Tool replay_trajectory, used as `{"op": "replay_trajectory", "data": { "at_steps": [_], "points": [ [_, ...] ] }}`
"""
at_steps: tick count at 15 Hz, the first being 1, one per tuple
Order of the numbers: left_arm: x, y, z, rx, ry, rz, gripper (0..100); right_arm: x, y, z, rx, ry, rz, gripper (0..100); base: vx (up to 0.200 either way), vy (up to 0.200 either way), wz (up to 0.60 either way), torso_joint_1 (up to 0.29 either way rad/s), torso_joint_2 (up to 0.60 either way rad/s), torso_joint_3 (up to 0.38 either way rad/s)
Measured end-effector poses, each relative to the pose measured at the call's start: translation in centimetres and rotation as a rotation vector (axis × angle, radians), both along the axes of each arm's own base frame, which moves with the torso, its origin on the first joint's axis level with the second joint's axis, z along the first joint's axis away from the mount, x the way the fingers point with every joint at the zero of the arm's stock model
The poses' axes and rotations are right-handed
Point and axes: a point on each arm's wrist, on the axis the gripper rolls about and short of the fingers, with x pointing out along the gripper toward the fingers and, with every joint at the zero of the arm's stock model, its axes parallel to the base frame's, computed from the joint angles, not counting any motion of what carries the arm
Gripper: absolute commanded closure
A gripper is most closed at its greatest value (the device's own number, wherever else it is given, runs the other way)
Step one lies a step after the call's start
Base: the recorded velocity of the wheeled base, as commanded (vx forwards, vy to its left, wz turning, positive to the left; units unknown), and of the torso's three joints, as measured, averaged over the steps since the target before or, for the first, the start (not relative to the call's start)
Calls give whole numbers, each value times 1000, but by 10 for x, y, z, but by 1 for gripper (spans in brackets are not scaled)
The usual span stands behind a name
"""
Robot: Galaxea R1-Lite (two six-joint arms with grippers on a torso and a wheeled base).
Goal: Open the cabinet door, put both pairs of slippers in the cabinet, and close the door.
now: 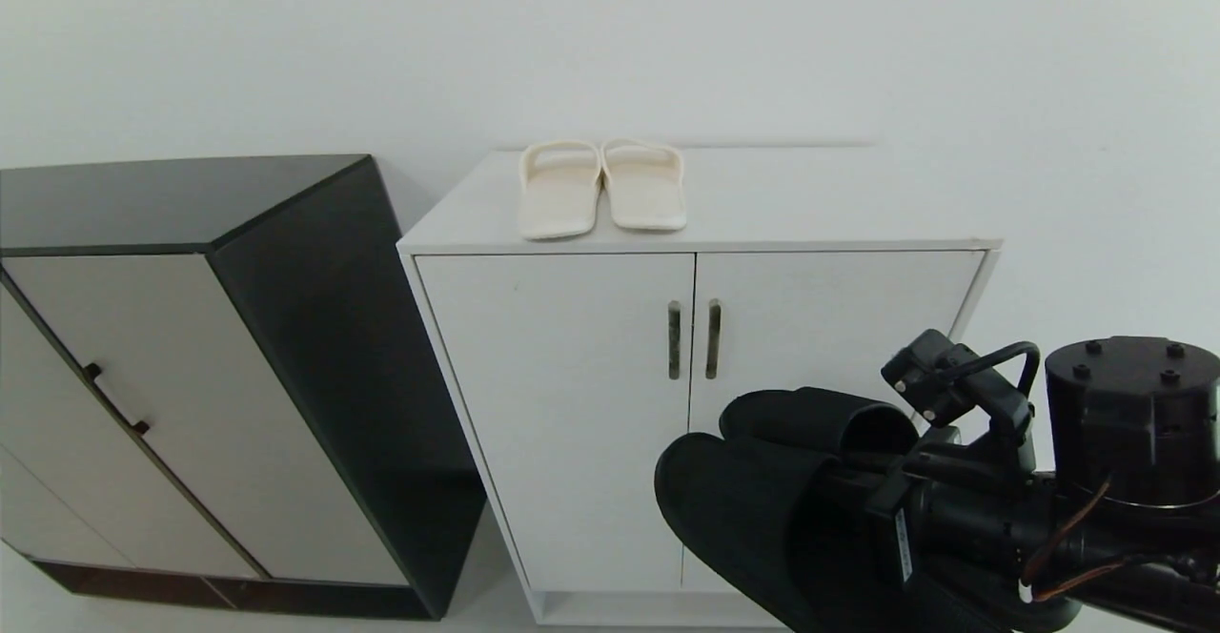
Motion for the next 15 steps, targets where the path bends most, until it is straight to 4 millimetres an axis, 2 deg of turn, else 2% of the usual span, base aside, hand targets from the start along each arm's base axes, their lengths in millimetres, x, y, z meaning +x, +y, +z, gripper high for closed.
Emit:
{"op": "replay_trajectory", "data": {
  "at_steps": [9,15],
  "points": [
    [2,0,1,14,28,-9,0,3,0,-9,5,-2,-8,100,0,0,0,-124,469,339],
    [2,0,1,5,32,-4,0,6,-2,-13,-8,5,-20,100,0,0,0,-32,375,337]
  ]
}}
